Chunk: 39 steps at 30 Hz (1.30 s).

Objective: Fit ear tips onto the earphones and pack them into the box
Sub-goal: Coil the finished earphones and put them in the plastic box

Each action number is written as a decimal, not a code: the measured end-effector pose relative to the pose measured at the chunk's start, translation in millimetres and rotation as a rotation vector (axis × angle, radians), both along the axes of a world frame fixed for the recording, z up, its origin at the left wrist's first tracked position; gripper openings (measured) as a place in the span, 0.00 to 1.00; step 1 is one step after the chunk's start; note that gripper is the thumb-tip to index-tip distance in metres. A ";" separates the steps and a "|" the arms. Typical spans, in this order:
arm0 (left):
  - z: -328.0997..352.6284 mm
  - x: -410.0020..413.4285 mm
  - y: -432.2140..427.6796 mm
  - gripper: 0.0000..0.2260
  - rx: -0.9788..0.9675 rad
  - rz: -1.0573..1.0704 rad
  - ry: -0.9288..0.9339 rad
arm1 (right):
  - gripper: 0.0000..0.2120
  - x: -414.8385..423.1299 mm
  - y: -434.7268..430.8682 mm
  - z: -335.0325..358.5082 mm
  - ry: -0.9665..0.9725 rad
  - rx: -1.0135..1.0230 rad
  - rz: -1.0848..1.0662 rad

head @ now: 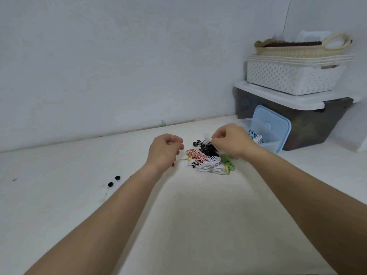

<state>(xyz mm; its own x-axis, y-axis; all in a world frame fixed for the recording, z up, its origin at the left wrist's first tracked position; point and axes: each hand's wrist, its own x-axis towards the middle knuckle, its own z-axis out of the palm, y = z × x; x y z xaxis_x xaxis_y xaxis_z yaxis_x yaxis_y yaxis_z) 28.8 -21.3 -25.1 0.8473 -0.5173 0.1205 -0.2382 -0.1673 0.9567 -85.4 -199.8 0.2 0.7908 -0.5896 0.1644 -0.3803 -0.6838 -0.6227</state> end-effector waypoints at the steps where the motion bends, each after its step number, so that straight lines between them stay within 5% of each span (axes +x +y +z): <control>1: -0.6 -0.2 1.2 0.05 -0.002 -0.001 0.008 | 0.06 0.8 0.6 3.7 -0.079 0.074 0.000; 9: -2.9 -0.6 12.2 0.08 0.004 0.010 0.090 | 0.08 15.7 25.5 33.2 -0.373 0.674 0.025; 14: 0.5 -1.8 18.9 0.20 -0.060 -0.082 0.172 | 0.10 24.8 39.6 37.7 -0.422 0.821 0.153; 24: 15.1 -5.5 54.6 0.19 -0.568 -0.344 0.871 | 0.08 35.0 64.8 26.5 -0.335 1.059 0.498; 32: -6.6 -2.1 82.6 0.09 -0.337 -0.195 0.615 | 0.09 30.1 76.3 -5.0 -0.051 0.885 0.607; 36: -17.7 -3.7 98.1 0.07 -0.193 -0.147 0.394 | 0.10 19.4 82.6 -17.5 0.139 0.535 0.647; 39: -23.7 -7.5 101.6 0.07 -0.134 -0.137 0.249 | 0.21 14.9 89.5 -19.6 0.239 0.258 0.611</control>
<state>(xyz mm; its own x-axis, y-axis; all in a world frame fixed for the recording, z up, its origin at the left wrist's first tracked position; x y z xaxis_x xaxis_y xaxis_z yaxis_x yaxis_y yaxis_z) 21.3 80.4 -48.8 0.7831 -0.6219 -0.0069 -0.0057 -0.0183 0.9998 -70.4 -110.3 -19.4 0.9898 -0.0248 -0.1402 -0.1215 -0.6603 -0.7411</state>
